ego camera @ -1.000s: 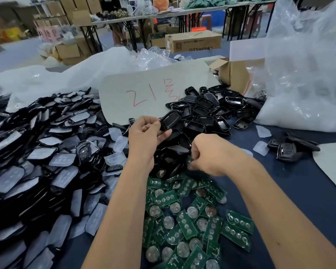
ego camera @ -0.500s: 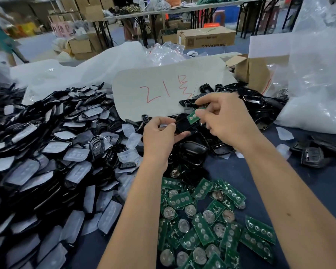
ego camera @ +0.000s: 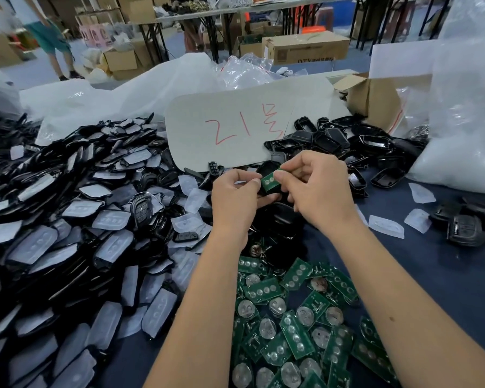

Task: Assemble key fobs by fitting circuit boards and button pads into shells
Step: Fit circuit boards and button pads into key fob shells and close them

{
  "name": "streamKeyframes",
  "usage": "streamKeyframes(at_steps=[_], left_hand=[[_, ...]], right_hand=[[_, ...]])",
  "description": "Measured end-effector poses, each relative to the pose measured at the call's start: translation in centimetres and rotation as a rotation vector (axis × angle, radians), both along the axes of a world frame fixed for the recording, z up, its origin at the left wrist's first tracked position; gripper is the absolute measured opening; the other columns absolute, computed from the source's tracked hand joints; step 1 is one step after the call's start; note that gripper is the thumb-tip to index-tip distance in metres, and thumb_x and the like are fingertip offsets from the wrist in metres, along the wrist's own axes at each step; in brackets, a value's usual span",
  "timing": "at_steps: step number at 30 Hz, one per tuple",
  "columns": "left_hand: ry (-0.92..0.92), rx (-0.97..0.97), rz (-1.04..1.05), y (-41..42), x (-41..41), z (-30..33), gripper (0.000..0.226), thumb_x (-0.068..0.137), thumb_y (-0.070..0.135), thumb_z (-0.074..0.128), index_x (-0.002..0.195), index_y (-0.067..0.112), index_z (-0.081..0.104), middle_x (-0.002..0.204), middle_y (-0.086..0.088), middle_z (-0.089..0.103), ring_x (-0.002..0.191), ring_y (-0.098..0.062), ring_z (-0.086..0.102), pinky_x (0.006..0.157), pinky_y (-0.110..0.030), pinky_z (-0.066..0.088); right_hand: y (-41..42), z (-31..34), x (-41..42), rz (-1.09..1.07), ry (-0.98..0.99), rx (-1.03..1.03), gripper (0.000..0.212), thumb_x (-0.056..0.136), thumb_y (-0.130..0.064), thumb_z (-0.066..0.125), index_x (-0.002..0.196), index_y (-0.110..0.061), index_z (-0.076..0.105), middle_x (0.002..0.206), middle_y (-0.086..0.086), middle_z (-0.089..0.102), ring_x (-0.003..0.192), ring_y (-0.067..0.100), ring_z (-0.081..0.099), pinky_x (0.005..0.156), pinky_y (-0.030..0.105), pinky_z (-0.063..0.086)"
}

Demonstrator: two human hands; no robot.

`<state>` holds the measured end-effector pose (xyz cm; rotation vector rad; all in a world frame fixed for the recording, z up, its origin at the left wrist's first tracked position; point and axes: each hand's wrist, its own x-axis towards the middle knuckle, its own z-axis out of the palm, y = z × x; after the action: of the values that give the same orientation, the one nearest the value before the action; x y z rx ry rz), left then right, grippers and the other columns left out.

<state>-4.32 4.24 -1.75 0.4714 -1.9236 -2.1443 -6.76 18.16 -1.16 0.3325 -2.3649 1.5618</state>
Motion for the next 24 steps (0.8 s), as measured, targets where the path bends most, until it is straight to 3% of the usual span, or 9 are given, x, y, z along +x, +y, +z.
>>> streamKeyframes(at_steps=[7,11,14,17,21,24], left_hand=[[0.027,-0.018,0.028,0.0,-0.3,-0.8,0.016,0.095,-0.004,0.062,0.083,0.004,0.069,0.086,-0.012,0.058,0.054,-0.01,0.069,0.069,-0.035,0.065],[0.069,-0.058,0.013,0.0,-0.2,-1.1,0.014,0.093,-0.003,0.068,0.08,0.004,0.069,0.084,-0.012,0.068,0.067,-0.016,0.074,0.067,-0.034,0.064],[0.09,-0.079,0.001,0.2,-0.1,-1.2,0.011,0.093,-0.003,0.069,0.084,0.003,0.07,0.088,-0.014,0.071,0.072,-0.018,0.076,0.066,-0.034,0.064],[0.096,-0.061,0.0,0.2,-0.2,-1.1,0.01,0.093,-0.003,0.07,0.084,0.003,0.07,0.088,-0.013,0.071,0.074,-0.018,0.076,0.067,-0.034,0.064],[0.093,-0.061,-0.007,0.1,-0.2,-1.1,0.008,0.089,-0.003,0.073,0.086,0.003,0.07,0.09,-0.014,0.072,0.076,-0.017,0.077,0.067,-0.032,0.064],[0.091,-0.113,-0.016,0.1,-0.2,-1.1,0.01,0.087,-0.003,0.075,0.086,0.005,0.07,0.089,-0.013,0.073,0.073,-0.019,0.077,0.068,-0.034,0.064]], right_hand=[[0.4,0.2,0.0,-0.001,-0.021,0.074,0.01,0.086,-0.02,0.084,0.083,-0.016,0.076,0.065,-0.001,0.072,0.059,0.01,0.067,0.062,0.026,0.056],[1.0,0.4,-0.2,0.078,-0.127,0.058,0.015,0.086,-0.021,0.085,0.078,-0.013,0.075,0.058,0.003,0.071,0.043,0.006,0.059,0.045,0.017,0.045],[1.8,0.4,-0.3,0.143,-0.217,-0.015,0.016,0.084,-0.021,0.087,0.079,-0.011,0.075,0.06,0.007,0.072,0.044,0.012,0.058,0.041,0.022,0.045],[1.6,0.1,-0.1,0.103,-0.187,-0.032,0.018,0.08,-0.023,0.09,0.079,-0.014,0.075,0.062,0.006,0.072,0.046,0.014,0.061,0.044,0.026,0.048],[1.1,-0.1,-0.1,-0.014,-0.063,0.049,0.016,0.077,-0.028,0.091,0.077,-0.022,0.075,0.067,0.0,0.073,0.057,0.013,0.065,0.06,0.029,0.052],[1.2,0.1,-0.1,0.023,-0.094,0.066,0.018,0.079,-0.026,0.09,0.077,-0.019,0.073,0.068,0.004,0.072,0.058,0.017,0.064,0.063,0.035,0.056]])
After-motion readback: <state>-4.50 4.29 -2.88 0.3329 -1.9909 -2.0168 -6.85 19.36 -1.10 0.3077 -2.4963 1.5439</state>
